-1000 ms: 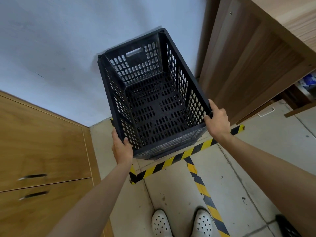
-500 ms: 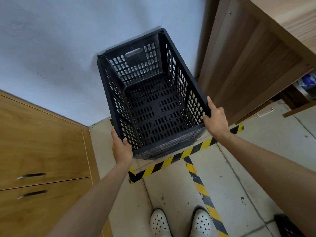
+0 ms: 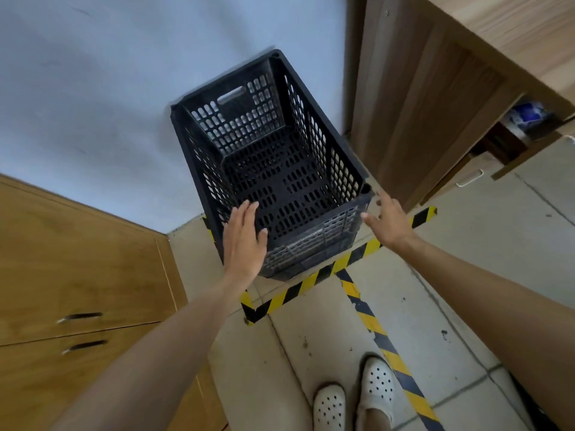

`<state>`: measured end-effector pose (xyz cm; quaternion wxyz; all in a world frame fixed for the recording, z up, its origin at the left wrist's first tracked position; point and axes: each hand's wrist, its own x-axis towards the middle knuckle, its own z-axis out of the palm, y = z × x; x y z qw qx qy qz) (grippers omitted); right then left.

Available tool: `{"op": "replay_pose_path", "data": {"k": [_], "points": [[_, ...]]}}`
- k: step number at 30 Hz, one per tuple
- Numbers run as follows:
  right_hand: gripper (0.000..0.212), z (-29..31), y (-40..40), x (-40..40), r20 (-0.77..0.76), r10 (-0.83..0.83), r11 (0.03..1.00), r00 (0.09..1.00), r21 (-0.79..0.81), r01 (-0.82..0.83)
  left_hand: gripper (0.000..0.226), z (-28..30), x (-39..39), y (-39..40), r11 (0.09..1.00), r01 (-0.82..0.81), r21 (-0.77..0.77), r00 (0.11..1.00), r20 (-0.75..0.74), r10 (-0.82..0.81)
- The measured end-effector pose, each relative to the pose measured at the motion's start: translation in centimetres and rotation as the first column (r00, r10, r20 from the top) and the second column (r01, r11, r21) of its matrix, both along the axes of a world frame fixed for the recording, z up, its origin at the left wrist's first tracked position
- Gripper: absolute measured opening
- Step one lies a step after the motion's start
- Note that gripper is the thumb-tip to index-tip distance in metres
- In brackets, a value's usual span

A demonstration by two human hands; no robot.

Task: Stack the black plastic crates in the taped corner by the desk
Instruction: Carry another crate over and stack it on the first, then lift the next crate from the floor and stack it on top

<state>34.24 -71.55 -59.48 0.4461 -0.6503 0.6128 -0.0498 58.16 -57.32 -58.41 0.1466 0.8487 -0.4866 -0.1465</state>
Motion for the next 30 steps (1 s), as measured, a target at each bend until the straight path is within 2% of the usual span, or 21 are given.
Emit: {"op": "replay_pose_path", "data": {"k": [3, 7, 10, 15, 19, 23, 30], "points": [[0.055, 0.2, 1.8, -3.3, -0.008, -0.02, 0.996, 1.0, 0.088, 0.021, 0.047, 1.4, -3.3, -2.1, 0.948, 0.318, -0.027, 0.948, 0.029, -0.318], [0.041, 0.6, 4.7, -10.8, -0.048, -0.077, 0.981, 0.996, 0.174, 0.084, 0.04, 3.1, -11.1, -5.0, 0.816, 0.578, -0.025, 0.812, -0.09, -0.577], [0.029, 0.6, 7.0, -16.3, -0.039, -0.153, 0.962, 0.987, 0.225, 0.158, 0.038, 3.2, -16.9, -5.9, 0.696, 0.714, 0.076, 0.695, -0.194, -0.692], [0.02, -0.8, 12.9, -27.4, -0.032, -0.313, 0.905, 0.949, 0.292, 0.309, 0.033, 2.6, -29.4, -5.9, 0.381, 0.866, 0.323, 0.484, -0.354, -0.8], [0.017, -2.8, 17.8, -36.9, -0.068, -0.442, 0.837, 0.894, 0.328, 0.439, 0.042, 0.8, -39.9, -4.5, 0.228, 0.89, 0.395, 0.404, -0.45, -0.797], [0.027, -4.6, 22.4, -46.8, -0.126, -0.523, 0.777, 0.843, 0.337, 0.532, 0.047, -1.7, -50.4, -2.6, 0.184, 0.885, 0.427, 0.388, -0.46, -0.799], [0.024, -6.8, 29.0, -61.9, -0.195, -0.612, 0.695, 0.767, 0.33, 0.639, 0.05, -5.1, -65.4, 0.1, 0.186, 0.857, 0.481, 0.424, -0.451, -0.785]]}}
